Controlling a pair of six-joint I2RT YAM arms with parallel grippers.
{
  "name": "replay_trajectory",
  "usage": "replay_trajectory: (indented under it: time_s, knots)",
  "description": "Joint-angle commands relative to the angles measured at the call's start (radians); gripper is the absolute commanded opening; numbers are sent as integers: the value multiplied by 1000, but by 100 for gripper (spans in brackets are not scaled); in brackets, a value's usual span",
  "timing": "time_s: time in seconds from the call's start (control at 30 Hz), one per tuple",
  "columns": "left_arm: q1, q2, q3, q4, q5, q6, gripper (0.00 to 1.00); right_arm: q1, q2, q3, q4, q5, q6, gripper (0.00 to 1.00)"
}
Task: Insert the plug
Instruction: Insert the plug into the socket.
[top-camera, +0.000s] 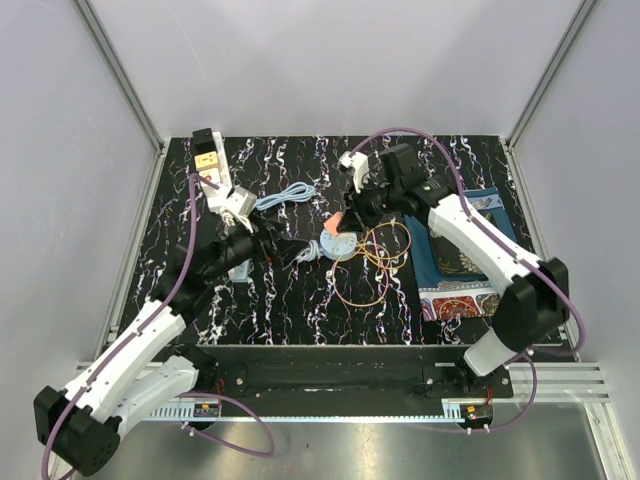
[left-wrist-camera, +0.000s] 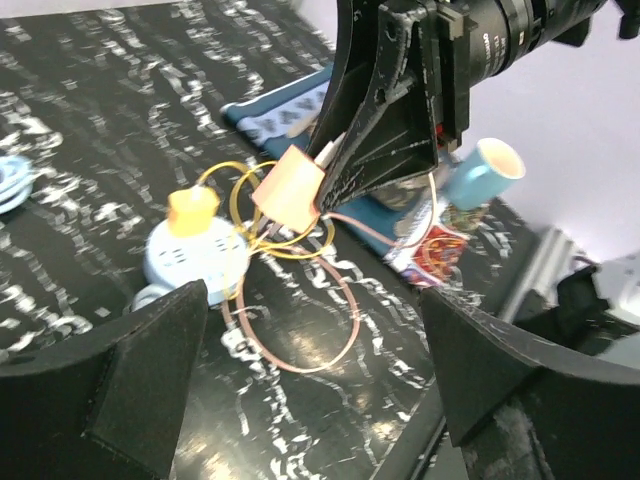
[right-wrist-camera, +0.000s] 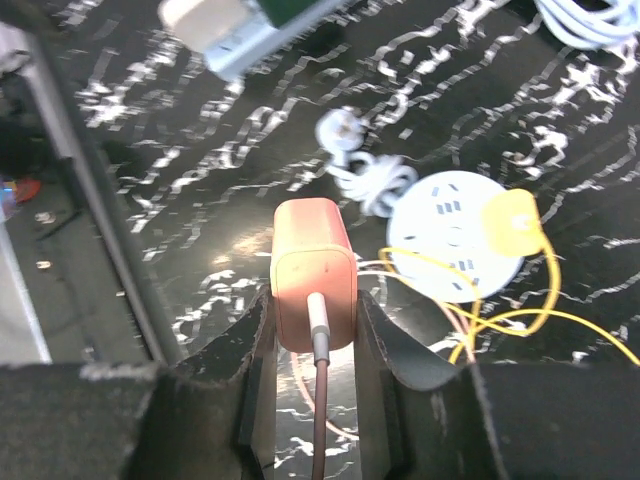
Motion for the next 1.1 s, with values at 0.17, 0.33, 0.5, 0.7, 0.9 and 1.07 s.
replay_trajectory:
  time_s: [0.17,0.33,0.5,0.7,0.9,1.07]
  knots:
    - [3,-133,-18,-297,-323,211,91,11,253,188,-43,257,-151,0]
    - [3,-197,-54,-320,-385,240,91,49,359,254,-52,312,-174,0]
    - [4,-216,-78,-313,-417,255,92,81,422,279,-66,351,-187,0]
    - [4,-216,-100,-305,-432,277,92,109,427,270,-136,391,-211,0]
    - [3,-217,-112,-294,-431,297,92,127,410,254,-210,415,-216,0]
    - [4,-217,-112,-291,-432,301,92,133,404,245,-230,427,-213,0]
